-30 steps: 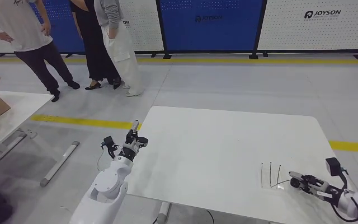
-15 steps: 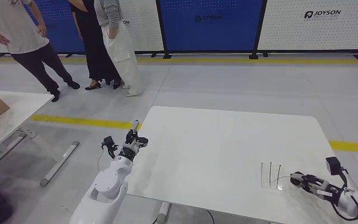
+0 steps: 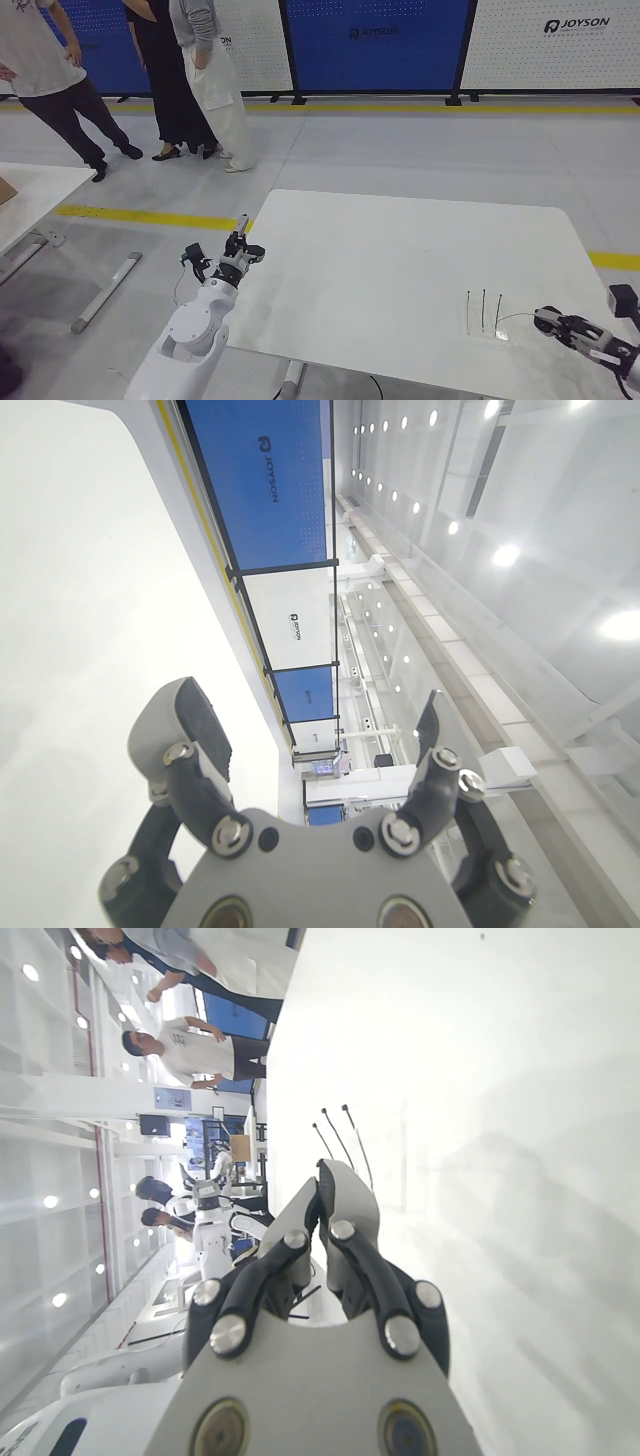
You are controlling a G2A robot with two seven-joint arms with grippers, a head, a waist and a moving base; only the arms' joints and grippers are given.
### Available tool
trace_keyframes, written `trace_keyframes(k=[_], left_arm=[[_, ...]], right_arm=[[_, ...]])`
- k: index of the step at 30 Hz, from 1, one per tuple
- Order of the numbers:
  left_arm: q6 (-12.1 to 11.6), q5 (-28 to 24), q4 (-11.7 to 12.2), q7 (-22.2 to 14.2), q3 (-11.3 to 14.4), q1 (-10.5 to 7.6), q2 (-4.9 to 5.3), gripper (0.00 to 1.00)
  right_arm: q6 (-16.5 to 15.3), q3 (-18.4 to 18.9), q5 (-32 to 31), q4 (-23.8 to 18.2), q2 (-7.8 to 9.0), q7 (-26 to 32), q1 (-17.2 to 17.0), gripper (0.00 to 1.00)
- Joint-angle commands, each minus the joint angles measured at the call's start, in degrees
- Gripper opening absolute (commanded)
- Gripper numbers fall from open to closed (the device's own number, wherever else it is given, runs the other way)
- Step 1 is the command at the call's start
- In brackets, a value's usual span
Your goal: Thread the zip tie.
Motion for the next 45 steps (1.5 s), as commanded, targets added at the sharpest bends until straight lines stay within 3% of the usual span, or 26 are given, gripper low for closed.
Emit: trace_keyframes(k=[1,3,13,17,19,25,27,38,41,45], left_arm=[[0.0,0.0,0.0,0.0,0.0,0.0,0.0,1.0],[0.0,0.0,0.0,0.0,0.0,0.0,0.0,1.0],[0.0,0.0,0.0,0.0,0.0,0.0,0.0,1.0],[0.0,0.0,0.0,0.0,0.0,0.0,0.0,1.0],[0.0,0.0,0.0,0.0,0.0,0.0,0.0,1.0],[0.0,0.0,0.0,0.0,0.0,0.0,0.0,1.0],[0.0,0.0,0.0,0.0,0.0,0.0,0.0,1.0],[0.0,-0.1,0.0,-0.2,0.1,-0.06,-0.01,1.0],[-0.5,1.6,-0.5,-4.2,1.3,-0.13,0.05,1.0],[-0.8,5.9,-1.8,-8.9,5.2,-0.49,0.03,1.0]], right_arm=[[-3.7,1.3,4.3,-1.4,-0.15,0.0,-1.5,0.0],[-7.0,2.4,8.5,-2.2,-0.27,1.0,-3.1,0.0],[-7.5,1.9,8.5,-3.0,-0.32,0.9,-3.7,0.0],[-12.8,-1.8,11.8,-6.3,-1.05,-1.8,-3.9,0.0],[-18.5,-3.6,11.0,-8.5,-1.53,-5.6,-4.5,0.0],[-18.5,-9.2,2.7,-20.0,-3.48,-17.6,-4.8,0.0],[-18.5,-12.6,0.7,-19.4,-3.96,-18.8,-4.0,0.0],[-18.5,-12.6,0.7,-19.4,-3.96,-18.8,-4.0,0.0],[-18.5,-12.6,0.7,-19.4,-3.96,-18.8,-4.0,0.0],[-18.5,-12.6,0.7,-19.4,-3.96,-18.8,-4.0,0.0]])
